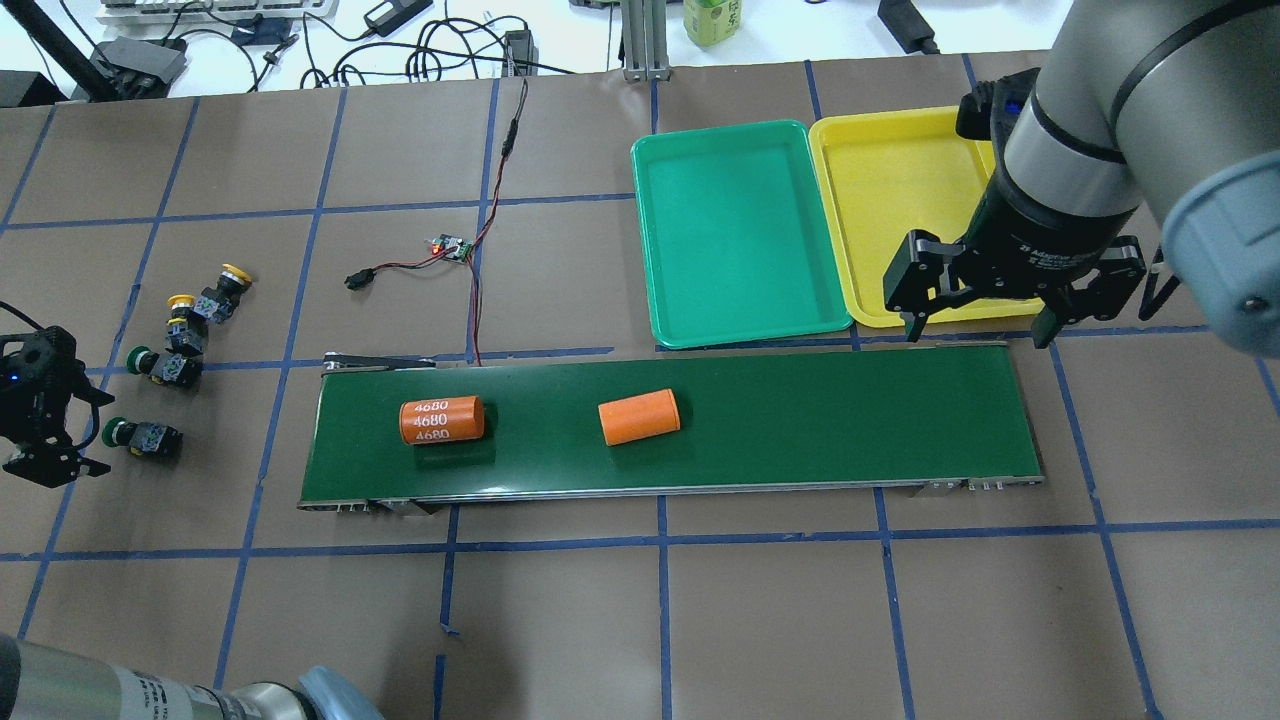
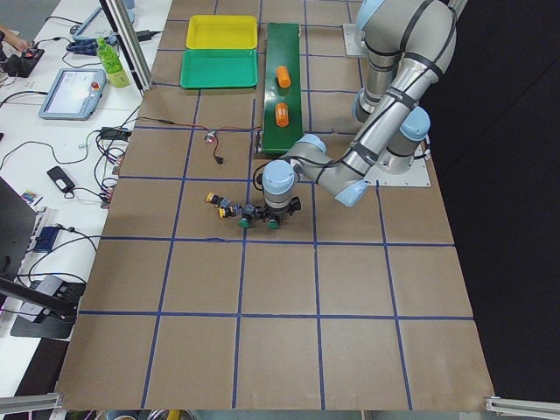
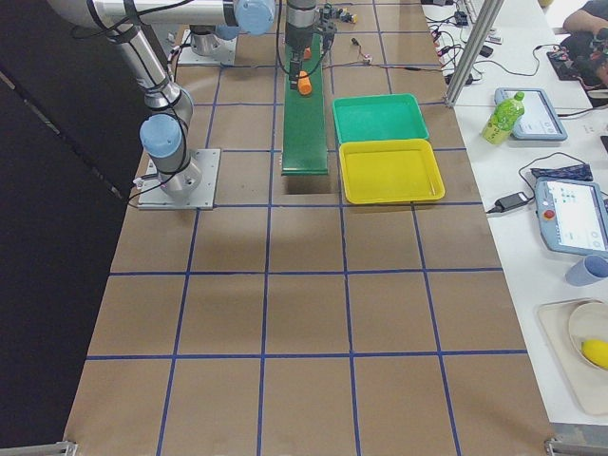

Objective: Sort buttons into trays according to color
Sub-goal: 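Grasp a green-capped button with the left gripper and carry it to the belt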

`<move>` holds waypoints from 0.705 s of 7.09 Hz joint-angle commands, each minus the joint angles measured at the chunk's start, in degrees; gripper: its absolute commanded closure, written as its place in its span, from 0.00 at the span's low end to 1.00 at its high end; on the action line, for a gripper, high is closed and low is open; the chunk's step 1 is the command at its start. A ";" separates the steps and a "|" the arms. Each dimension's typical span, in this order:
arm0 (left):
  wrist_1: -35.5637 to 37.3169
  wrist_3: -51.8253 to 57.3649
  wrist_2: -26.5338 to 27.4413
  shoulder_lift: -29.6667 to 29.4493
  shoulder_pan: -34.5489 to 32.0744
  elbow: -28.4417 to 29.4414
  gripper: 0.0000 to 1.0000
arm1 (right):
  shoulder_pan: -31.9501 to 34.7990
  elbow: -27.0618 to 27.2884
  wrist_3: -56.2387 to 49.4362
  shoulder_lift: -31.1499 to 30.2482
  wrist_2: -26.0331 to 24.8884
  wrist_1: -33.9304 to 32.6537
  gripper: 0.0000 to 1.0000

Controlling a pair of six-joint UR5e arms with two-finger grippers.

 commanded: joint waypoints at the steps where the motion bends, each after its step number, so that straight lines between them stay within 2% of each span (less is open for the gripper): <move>1: 3.52 -0.04 -0.24 -1.40 0.18 -2.29 0.00 | -0.03 1.15 0.14 -0.09 0.01 -2.00 0.00; 2: 3.52 0.13 -1.29 -1.40 0.26 -2.56 0.00 | 0.15 1.23 0.14 -0.35 0.27 -2.01 0.00; 3: 3.00 -0.30 -1.56 -1.48 0.26 -2.56 0.26 | 0.15 1.58 0.14 0.08 0.19 -2.10 0.00; 4: 2.99 0.65 -3.74 -1.22 0.26 -2.56 0.86 | -0.03 1.85 0.14 0.00 0.01 -2.10 0.00; 5: 2.99 0.66 -4.02 -0.44 0.18 -2.56 1.00 | -0.03 1.85 0.14 0.00 0.10 -2.18 0.00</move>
